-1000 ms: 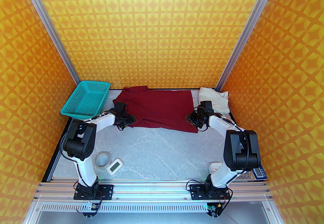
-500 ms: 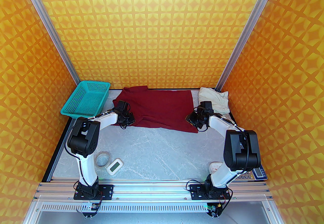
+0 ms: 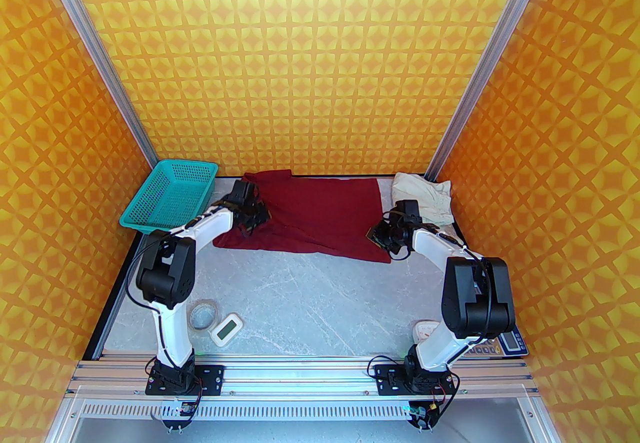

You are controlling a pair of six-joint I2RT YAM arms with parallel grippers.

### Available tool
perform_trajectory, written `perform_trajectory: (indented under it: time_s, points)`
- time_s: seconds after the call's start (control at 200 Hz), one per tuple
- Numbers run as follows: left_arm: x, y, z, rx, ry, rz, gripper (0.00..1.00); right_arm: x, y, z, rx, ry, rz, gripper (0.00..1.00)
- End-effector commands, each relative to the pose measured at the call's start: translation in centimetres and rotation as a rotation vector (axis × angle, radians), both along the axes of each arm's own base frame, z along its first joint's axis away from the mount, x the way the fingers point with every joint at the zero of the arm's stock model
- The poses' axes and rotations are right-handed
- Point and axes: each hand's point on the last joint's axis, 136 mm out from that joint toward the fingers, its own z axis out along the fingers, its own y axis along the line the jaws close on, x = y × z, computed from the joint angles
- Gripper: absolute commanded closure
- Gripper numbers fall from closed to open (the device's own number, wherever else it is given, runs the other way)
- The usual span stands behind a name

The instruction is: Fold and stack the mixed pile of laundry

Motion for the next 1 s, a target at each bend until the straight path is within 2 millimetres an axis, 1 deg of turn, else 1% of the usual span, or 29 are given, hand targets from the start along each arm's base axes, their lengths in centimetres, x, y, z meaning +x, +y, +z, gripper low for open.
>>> perform_trajectory:
  time_s: [0.0, 0.095, 0.115, 0.16, 0.165, 0.205, 0.24, 0.265, 0.32, 0.4, 0.45, 0.505, 0.55, 0.61, 0.645, 0.655, 0.67, 0.73, 0.775, 0.87, 0.925, 0.995]
  points:
    - [1.8, -0.6, -1.4, 0.062, -0.02, -0.044, 1.0, 0.9, 0.1, 0.8, 0.01, -0.039, -0.003, 0.76]
    - [3.2, -1.1, -2.4, 0.082, -0.017, -0.066, 1.0, 1.1, 0.1, 0.7, 0.009, -0.033, -0.004, 0.75]
    - [3.5, -1.2, -2.7, 0.085, -0.015, -0.069, 0.96, 1.1, 0.1, 0.7, 0.01, -0.035, -0.003, 0.75]
    - [3.8, -1.2, -3.1, 0.091, -0.009, -0.072, 0.74, 1.1, 0.1, 0.8, 0.007, -0.032, -0.001, 0.75]
    - [3.9, -1.1, -3.3, 0.091, -0.007, -0.071, 0.74, 1.1, 0.1, 0.8, 0.007, -0.032, 0.0, 0.75]
    - [4.1, -0.9, -3.2, 0.093, -0.008, -0.069, 0.61, 1.0, 0.1, 1.0, 0.0, -0.031, 0.002, 0.74]
    - [4.1, -0.8, -2.8, 0.097, -0.018, -0.075, 0.53, 0.9, 0.0, 1.1, -0.005, -0.03, 0.006, 0.74]
    - [4.1, -0.7, -2.2, 0.1, -0.03, -0.081, 0.5, 0.8, 0.0, 1.2, -0.011, -0.031, 0.009, 0.73]
    - [3.9, -0.3, -0.8, 0.111, -0.06, -0.092, 0.45, 0.6, -0.1, 1.3, -0.02, -0.029, 0.012, 0.73]
    - [3.3, 1.1, 1.5, 0.127, -0.092, -0.09, 0.41, 0.0, -0.2, 1.2, -0.032, -0.02, 0.015, 0.72]
    - [2.4, 2.6, 1.8, 0.139, -0.086, -0.08, 0.4, -0.5, -0.4, 0.8, -0.041, -0.004, 0.013, 0.71]
    - [1.4, 4.2, 1.3, 0.158, -0.068, -0.077, 0.39, -1.0, -0.5, 0.2, -0.054, 0.016, 0.019, 0.71]
    - [0.5, 5.4, 0.4, 0.173, -0.042, -0.075, 0.41, -1.3, -0.6, -0.4, -0.067, 0.029, 0.024, 0.7]
    - [-0.2, 6.8, -1.1, 0.153, -0.006, -0.07, 0.47, -1.1, -0.6, -0.9, -0.068, 0.04, 0.028, 0.7]
    - [-0.1, 7.1, -1.3, 0.127, -0.005, -0.073, 0.5, -0.8, -0.3, -1.2, -0.057, 0.05, 0.034, 0.7]
    - [-0.6, 7.3, -2.2, 0.127, 0.017, -0.073, 0.51, -0.7, -0.2, -1.2, -0.054, 0.048, 0.038, 0.7]
    - [-0.8, 7.6, -2.8, 0.125, 0.028, -0.07, 0.52, -0.4, -0.1, -1.3, -0.051, 0.049, 0.04, 0.7]
    - [-0.8, 8.3, -4.1, 0.127, 0.045, -0.059, 0.54, 0.5, 0.2, -1.8, -0.061, 0.048, 0.047, 0.7]
    - [-0.7, 8.5, -5.1, 0.123, 0.052, -0.059, 0.55, 1.3, 0.2, -2.2, -0.068, 0.056, 0.045, 0.7]
    - [-0.8, 9.1, -7.3, 0.114, 0.088, -0.033, 0.6, 2.3, -0.1, -4.3, -0.08, 0.104, 0.036, 0.71]
    - [-1.2, 9.6, -8.3, 0.101, 0.114, -0.001, 0.62, 1.9, -0.2, -5.9, -0.084, 0.16, 0.031, 0.71]
    - [-2.6, 10.3, -9.3, 0.083, 0.144, 0.037, 0.64, 0.7, -0.2, -7.3, -0.073, 0.203, 0.019, 0.71]
